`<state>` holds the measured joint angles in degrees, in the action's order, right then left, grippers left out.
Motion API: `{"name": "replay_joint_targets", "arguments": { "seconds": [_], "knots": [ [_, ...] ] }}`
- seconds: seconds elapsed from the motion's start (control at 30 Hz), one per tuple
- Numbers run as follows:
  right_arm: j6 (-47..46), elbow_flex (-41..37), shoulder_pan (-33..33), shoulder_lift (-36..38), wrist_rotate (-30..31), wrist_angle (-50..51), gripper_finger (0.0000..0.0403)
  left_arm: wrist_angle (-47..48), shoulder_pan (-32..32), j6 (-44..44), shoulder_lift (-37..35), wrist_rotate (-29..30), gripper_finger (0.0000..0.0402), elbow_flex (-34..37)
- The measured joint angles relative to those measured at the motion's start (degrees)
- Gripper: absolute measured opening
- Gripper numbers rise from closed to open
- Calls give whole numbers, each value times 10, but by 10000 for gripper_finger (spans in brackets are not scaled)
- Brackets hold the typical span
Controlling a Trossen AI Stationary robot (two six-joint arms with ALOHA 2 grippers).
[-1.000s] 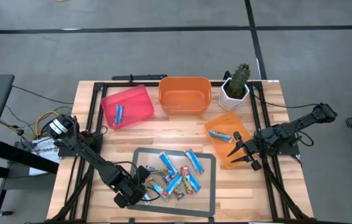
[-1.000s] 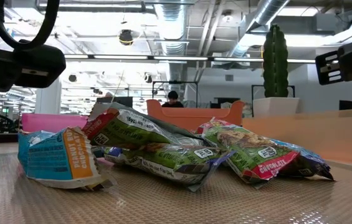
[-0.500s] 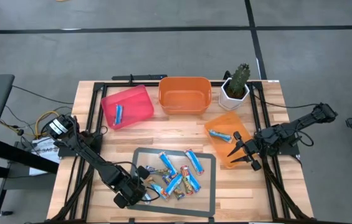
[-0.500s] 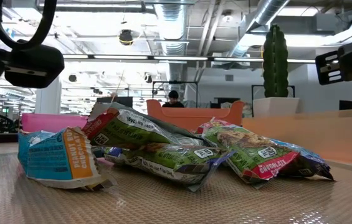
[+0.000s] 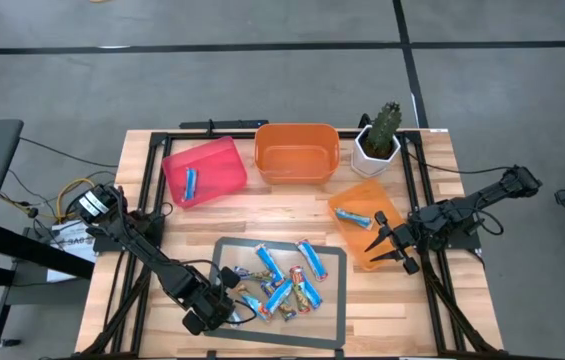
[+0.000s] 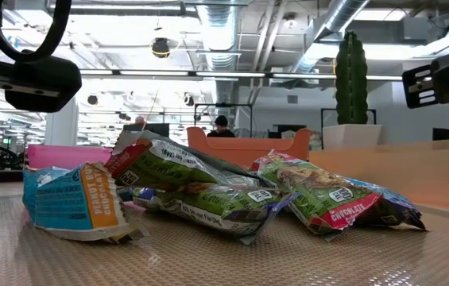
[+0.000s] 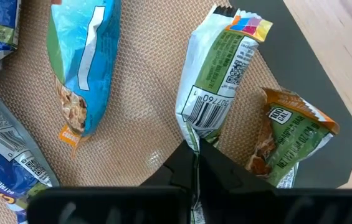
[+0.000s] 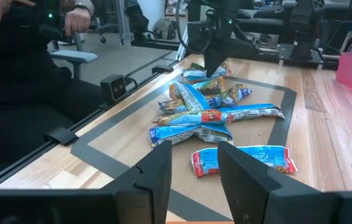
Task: Pick and place Granola Bars by type
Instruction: Put the orange granola bar into the light orange bin
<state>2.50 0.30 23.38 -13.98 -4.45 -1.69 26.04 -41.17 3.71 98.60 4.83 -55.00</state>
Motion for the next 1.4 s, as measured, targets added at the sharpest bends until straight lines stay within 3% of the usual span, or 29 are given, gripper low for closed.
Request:
{"name": "replay_joint_targets", "arguments": {
  "seconds": [0.27, 0.47, 0.7, 0.9, 1.1, 1.4],
  "knots": [
    [0, 0, 0, 0, 0, 0, 123, -2, 9, 16, -26, 0, 0, 0],
    [0, 0, 0, 0, 0, 0, 123, 1, 43, 15, -84, 3, 0, 0],
    [0, 0, 0, 0, 0, 0, 123, -5, 114, 0, -170, 41, 0, 0],
    [0, 0, 0, 0, 0, 0, 123, -84, 192, 11, -203, 90, 0, 0],
    [0, 0, 0, 0, 0, 0, 123, -176, 268, 12, -204, 45, 0, 0],
    [0, 0, 0, 0, 0, 0, 123, -235, 378, 7, -203, -36, 0, 0]
  ]
}}
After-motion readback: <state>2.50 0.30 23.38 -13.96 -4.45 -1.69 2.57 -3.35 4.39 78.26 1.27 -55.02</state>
